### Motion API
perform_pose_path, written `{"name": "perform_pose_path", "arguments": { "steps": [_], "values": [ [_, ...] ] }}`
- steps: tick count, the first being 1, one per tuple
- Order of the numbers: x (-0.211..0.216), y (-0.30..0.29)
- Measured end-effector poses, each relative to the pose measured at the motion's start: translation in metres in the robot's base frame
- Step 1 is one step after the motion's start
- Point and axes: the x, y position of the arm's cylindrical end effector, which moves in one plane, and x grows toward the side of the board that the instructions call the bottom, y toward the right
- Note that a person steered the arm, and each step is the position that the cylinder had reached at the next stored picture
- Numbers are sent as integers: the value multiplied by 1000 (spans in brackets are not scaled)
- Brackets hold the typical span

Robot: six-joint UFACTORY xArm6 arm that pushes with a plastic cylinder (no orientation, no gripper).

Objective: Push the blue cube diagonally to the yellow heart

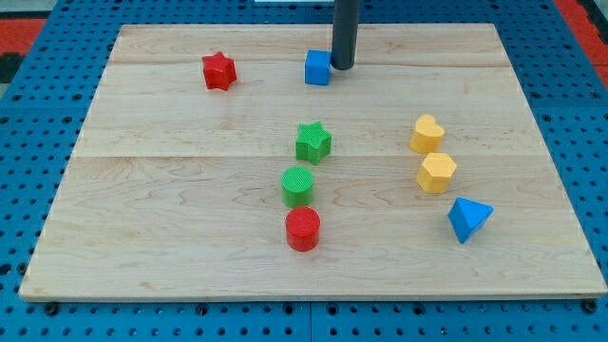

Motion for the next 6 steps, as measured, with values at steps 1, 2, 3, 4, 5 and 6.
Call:
{"name": "perform_pose_path", "arguments": {
  "steps": [1, 2, 3, 4, 5, 6],
  "values": [
    [-16, -24],
    [8, -71],
    [23, -119],
    [22, -136],
    [18, -136],
    [18, -136]
  ]
}}
